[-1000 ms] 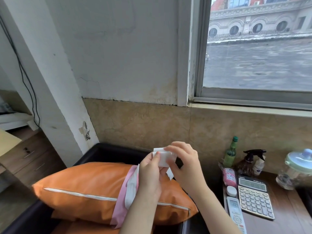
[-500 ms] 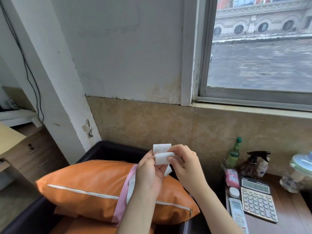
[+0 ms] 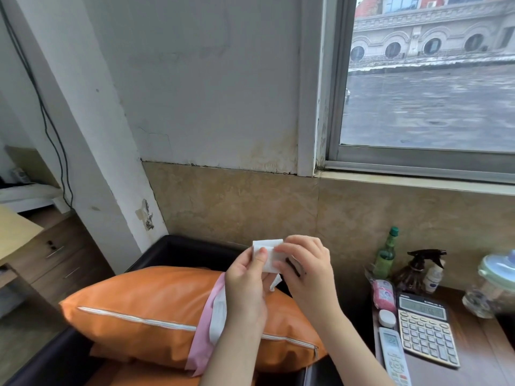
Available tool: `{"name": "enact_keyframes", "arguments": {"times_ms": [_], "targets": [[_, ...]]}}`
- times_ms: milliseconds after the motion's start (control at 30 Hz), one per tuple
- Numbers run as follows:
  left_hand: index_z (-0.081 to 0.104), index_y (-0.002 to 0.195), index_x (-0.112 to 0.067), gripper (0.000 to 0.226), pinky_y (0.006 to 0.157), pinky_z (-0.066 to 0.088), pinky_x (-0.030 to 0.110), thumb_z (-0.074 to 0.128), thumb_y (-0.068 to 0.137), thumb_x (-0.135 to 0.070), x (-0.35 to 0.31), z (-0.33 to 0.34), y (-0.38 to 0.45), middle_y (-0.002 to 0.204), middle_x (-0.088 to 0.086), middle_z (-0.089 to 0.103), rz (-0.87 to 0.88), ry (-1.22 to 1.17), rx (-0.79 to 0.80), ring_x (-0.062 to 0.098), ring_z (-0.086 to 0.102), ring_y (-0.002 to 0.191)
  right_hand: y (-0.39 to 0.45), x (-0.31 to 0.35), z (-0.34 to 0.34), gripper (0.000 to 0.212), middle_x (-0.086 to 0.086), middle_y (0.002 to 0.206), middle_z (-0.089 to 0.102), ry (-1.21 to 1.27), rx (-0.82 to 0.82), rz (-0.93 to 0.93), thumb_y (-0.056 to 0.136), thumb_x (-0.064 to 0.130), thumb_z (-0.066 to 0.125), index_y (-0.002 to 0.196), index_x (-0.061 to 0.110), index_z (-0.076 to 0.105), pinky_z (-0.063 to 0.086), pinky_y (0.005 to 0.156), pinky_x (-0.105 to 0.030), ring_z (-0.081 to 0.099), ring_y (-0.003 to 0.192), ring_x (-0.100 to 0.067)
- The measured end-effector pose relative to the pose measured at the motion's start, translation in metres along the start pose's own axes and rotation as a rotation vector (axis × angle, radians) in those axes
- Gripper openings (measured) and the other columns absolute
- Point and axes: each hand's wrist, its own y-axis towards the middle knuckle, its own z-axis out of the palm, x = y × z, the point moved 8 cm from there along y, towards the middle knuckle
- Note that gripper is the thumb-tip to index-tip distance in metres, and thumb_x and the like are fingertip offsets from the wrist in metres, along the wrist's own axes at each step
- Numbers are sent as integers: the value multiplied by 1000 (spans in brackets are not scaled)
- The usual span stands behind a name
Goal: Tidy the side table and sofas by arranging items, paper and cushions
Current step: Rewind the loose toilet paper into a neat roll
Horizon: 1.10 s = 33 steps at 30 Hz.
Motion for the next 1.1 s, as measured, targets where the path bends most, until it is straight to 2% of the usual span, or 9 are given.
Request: {"name": "enact_keyframes", "arguments": {"times_ms": [100, 333, 467, 567, 667, 800, 900, 1033, 1100], "targets": [[66, 95, 0, 21, 57, 54, 22, 46, 96, -5, 2, -2, 1, 78, 12, 69, -73, -102, -27, 16, 68, 66, -2, 2, 6, 45, 11, 110, 63, -64, 81, -133, 63, 13, 73, 104, 27, 63, 27, 97, -16, 48, 110, -4], [65, 78, 9, 30, 63, 58, 29, 39, 92, 2, 12, 6, -6, 72, 20, 68, -279, -303, 36, 22, 69, 60, 0, 2, 1, 27, 17, 96, 64, 29, 111, -114, 79, 6, 56, 94, 28, 60, 38, 84, -22, 53, 96, -1], [60, 106, 13, 32, 63, 60, 30, 33, 95, -1, 14, 7, -5, 90, 26, 68, -288, -216, 41, 27, 70, 73, -4, -10, 7, 19, 21, 88, 57, 176, 226, 124, 82, 29, 46, 95, 37, 58, 39, 77, -13, 54, 88, -3], [61, 107, 9, 35, 72, 59, 32, 35, 101, -14, 14, 9, -7, 100, 26, 69, -228, -127, 38, 29, 70, 87, -5, -17, 5, 23, 12, 84, 62, 248, 168, 241, 84, 14, 58, 85, 36, 58, 40, 66, -10, 57, 76, -6], [67, 102, 1, 35, 78, 55, 30, 43, 100, -25, 13, 16, -11, 99, 19, 72, -162, 27, 108, 26, 70, 95, -1, -15, -2, 28, 9, 80, 58, 212, 96, 221, 79, 1, 64, 87, 27, 56, 38, 62, -8, 52, 70, -5], [69, 96, -1, 23, 62, 55, 23, 47, 97, -9, 15, 13, -10, 88, 15, 73, -149, 117, 83, 19, 71, 81, 1, -10, -9, 12, 9, 83, 54, 188, 47, 139, 73, 8, 63, 80, 17, 58, 38, 60, -8, 49, 68, -8], [66, 102, 6, 27, 63, 56, 26, 43, 97, -7, 15, 9, -9, 95, 23, 70, -184, 60, 38, 23, 70, 80, -2, -9, -7, 15, 12, 91, 55, 192, 82, 63, 72, 13, 66, 86, 17, 61, 39, 67, -8, 51, 73, -4], [61, 108, 7, 26, 52, 54, 27, 42, 96, -7, 18, 2, -7, 88, 22, 67, -223, -45, -38, 23, 68, 66, -6, -9, 3, 46, 16, 110, 61, -67, 191, -117, 64, 16, 71, 105, 33, 58, 30, 94, -17, 47, 110, -2], [58, 110, 8, 27, 54, 57, 29, 41, 96, -6, 20, 3, -9, 89, 24, 67, -262, -98, -31, 25, 69, 68, -7, -12, 3, 44, 16, 112, 63, -81, 195, -128, 68, 13, 68, 106, 33, 60, 25, 97, -18, 46, 116, -4]]}}
